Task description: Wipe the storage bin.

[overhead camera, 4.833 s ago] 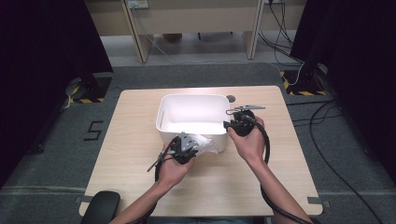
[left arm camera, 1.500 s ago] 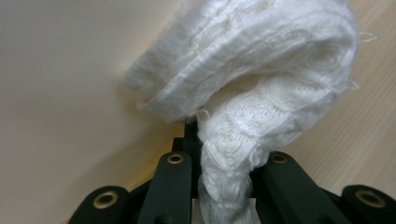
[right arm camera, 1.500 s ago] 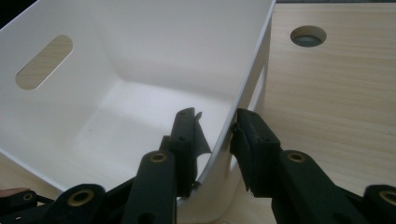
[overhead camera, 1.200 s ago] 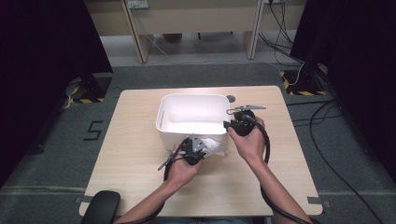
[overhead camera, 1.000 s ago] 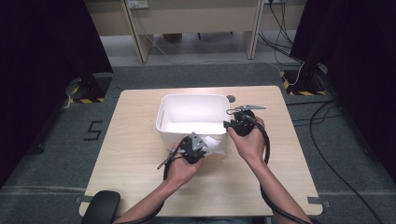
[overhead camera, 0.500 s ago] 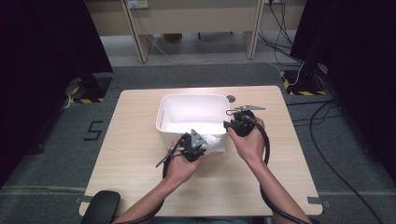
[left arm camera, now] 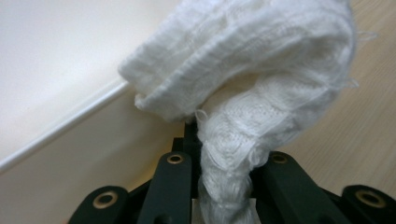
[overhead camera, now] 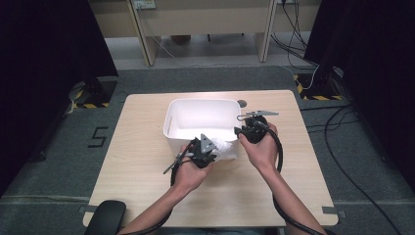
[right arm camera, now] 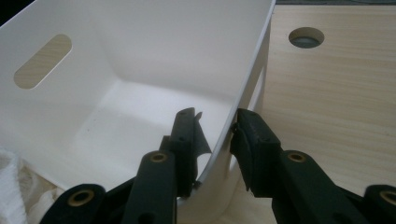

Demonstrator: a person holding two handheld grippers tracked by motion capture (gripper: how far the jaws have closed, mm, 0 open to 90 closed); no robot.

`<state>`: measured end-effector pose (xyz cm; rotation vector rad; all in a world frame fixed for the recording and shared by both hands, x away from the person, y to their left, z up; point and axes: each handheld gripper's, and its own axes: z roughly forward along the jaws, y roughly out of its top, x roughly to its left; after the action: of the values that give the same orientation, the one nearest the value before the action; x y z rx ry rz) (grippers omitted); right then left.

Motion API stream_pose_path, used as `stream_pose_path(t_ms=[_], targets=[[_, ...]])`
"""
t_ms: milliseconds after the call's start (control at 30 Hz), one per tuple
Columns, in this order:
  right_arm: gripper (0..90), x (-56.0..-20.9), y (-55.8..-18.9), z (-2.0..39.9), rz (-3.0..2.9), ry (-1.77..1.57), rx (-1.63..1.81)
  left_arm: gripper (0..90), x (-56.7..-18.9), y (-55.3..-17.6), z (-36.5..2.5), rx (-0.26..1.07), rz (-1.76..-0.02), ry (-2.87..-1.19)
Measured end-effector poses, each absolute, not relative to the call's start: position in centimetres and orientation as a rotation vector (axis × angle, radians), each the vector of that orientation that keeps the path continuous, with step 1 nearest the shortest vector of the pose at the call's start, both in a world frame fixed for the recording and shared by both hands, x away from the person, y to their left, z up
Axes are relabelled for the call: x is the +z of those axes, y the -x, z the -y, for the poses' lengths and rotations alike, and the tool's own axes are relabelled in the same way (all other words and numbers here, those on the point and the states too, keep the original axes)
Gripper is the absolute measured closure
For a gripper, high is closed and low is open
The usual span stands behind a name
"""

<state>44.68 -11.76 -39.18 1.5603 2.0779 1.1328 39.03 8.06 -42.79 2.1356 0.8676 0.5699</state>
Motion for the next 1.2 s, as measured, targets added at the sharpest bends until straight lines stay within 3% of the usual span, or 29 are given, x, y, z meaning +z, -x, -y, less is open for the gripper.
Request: stream_pose_path(t_ms=[1200], targets=[[69.5,-39.2,-44.8,11.8,-2.078,-1.554,1.136,79.0,-44.0,-39.2,-6.5,0.576,-0.852,-2.159]])
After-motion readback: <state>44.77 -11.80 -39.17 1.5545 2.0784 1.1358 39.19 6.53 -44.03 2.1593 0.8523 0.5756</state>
